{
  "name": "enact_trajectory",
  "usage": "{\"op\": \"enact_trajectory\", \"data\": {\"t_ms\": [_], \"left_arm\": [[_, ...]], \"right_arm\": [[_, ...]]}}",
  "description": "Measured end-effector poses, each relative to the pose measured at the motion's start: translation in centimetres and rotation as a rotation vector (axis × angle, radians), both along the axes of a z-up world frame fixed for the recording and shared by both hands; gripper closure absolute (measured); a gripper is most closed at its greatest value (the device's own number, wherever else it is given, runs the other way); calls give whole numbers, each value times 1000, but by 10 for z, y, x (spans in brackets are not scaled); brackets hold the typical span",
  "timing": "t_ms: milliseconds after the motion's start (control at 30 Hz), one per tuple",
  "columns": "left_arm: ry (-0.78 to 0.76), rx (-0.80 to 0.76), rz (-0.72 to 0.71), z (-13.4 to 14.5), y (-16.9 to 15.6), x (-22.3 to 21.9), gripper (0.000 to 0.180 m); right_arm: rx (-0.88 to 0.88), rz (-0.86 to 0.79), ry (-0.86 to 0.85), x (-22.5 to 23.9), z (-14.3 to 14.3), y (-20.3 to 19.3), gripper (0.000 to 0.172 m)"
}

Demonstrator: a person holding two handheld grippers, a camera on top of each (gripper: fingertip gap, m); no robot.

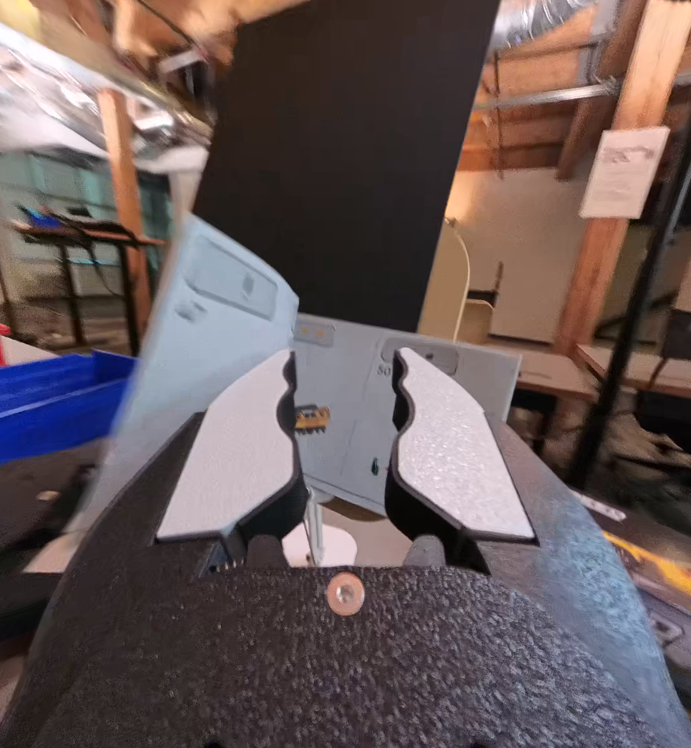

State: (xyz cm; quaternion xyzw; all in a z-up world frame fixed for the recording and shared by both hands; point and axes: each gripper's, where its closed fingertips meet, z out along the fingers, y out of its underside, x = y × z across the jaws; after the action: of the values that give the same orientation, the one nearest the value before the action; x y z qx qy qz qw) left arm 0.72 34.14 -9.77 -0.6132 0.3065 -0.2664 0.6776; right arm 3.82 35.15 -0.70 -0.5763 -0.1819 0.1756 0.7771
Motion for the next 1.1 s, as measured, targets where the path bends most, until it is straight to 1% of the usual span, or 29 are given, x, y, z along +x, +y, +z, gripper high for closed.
{"op": "enact_trajectory", "data": {"t_ms": [67, 100, 167, 200, 267, 300, 333, 367, 400, 467, 533, 567, 633, 700, 800, 867, 900, 1000, 1100], "left_arm": [[2, -13, -19, -4, -2, 6, 119], [9, -20, -26, -7, -2, 9, 118], [33, -30, -53, -12, -3, 16, 116], [48, -35, -89, -16, -6, 23, 115], [82, -73, -153, -25, -12, 34, 111], [89, -95, -184, -29, -15, 38, 111], [89, -114, -214, -32, -18, 41, 111], [90, -123, -221, -34, -19, 41, 111], [94, -122, -206, -36, -19, 37, 114], [73, -105, -138, -33, -15, 20, 120], [2, -82, -56, -22, -12, -5, 126], [0, -64, 2, -19, -9, -20, 129], [-6, -3, 141, -8, 1, -53, 129], [-81, 28, 210, 7, 6, -82, 128], [-146, 46, 364, 19, 18, -128, 128], [-137, 28, 467, 17, 27, -157, 127], [-140, 17, 492, 17, 30, -168, 127], [-132, -30, 555, 10, 41, -196, 126], [-141, -80, 579, 1, 48, -210, 125]], "right_arm": [[48, 27, 27, 11, 20, -17, 116], [81, 20, 41, 17, 31, -27, 115], [176, 8, 49, 22, 54, -50, 121], [227, 4, 33, 19, 62, -62, 125], [311, 11, -61, 0, 67, -78, 135], [343, 22, -127, -13, 62, -81, 141], [367, 44, -190, -27, 55, -80, 152], [368, 77, -246, -41, 43, -75, 160], [328, 108, -297, -53, 27, -63, 163], [149, 101, -397, -64, -13, -23, 162], [6, -6, -493, -57, -48, 17, 160], [-29, -79, -515, -49, -58, 32, 161], [-47, -179, -526, -35, -67, 48, 161], [-28, -235, -505, -25, -68, 53, 161], [-43, -310, -486, -6, -73, 61, 161], [-57, -325, -479, 4, -76, 65, 161], [-65, -330, -475, 8, -77, 66, 160], [-81, -354, -473, 20, -79, 68, 160], [-89, -381, -484, 31, -80, 69, 161]]}}
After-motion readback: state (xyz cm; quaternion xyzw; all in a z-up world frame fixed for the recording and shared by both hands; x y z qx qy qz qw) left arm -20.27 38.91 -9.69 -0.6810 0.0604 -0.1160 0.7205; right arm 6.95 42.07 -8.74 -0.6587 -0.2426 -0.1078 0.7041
